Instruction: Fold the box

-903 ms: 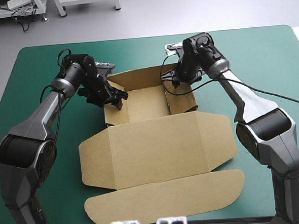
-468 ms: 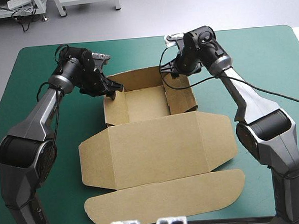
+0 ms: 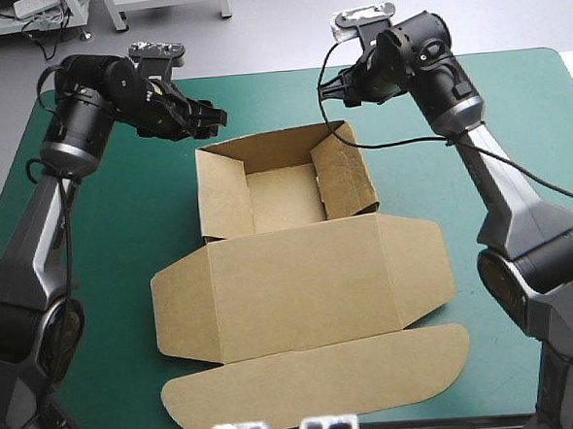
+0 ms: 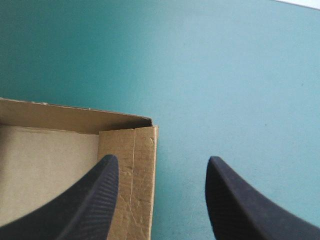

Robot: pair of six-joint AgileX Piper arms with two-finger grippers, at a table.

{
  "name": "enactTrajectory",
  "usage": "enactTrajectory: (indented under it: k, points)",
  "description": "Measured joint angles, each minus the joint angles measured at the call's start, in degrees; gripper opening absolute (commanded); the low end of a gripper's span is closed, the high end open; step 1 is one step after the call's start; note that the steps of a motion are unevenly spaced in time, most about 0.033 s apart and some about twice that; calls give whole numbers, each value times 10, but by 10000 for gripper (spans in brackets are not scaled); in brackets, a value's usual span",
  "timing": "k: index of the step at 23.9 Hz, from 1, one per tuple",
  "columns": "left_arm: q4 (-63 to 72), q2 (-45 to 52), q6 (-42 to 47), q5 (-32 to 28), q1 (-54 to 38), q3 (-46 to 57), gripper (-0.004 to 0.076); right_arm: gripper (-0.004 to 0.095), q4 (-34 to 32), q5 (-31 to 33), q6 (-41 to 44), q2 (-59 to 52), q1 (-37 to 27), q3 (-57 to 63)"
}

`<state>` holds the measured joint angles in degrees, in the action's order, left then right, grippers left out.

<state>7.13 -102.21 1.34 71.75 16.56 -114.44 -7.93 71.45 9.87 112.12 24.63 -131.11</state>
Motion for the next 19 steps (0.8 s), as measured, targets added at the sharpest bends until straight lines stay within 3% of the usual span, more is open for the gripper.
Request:
enactTrajectory:
  k: [6, 12, 16, 19]
  points:
    - [6, 72, 1, 1, 0, 0, 474, 399, 19, 0, 0, -64, 0, 16]
    - [7, 197, 1, 1, 0, 11, 433, 395, 19, 0, 2, -102, 0, 130]
    - [-1, 329, -21, 1, 0, 110, 376, 395, 31, 0, 0, -59, 0, 185]
    - [-28, 437, -22, 1, 0, 240, 352, 395, 44, 0, -3, -15, 0, 185]
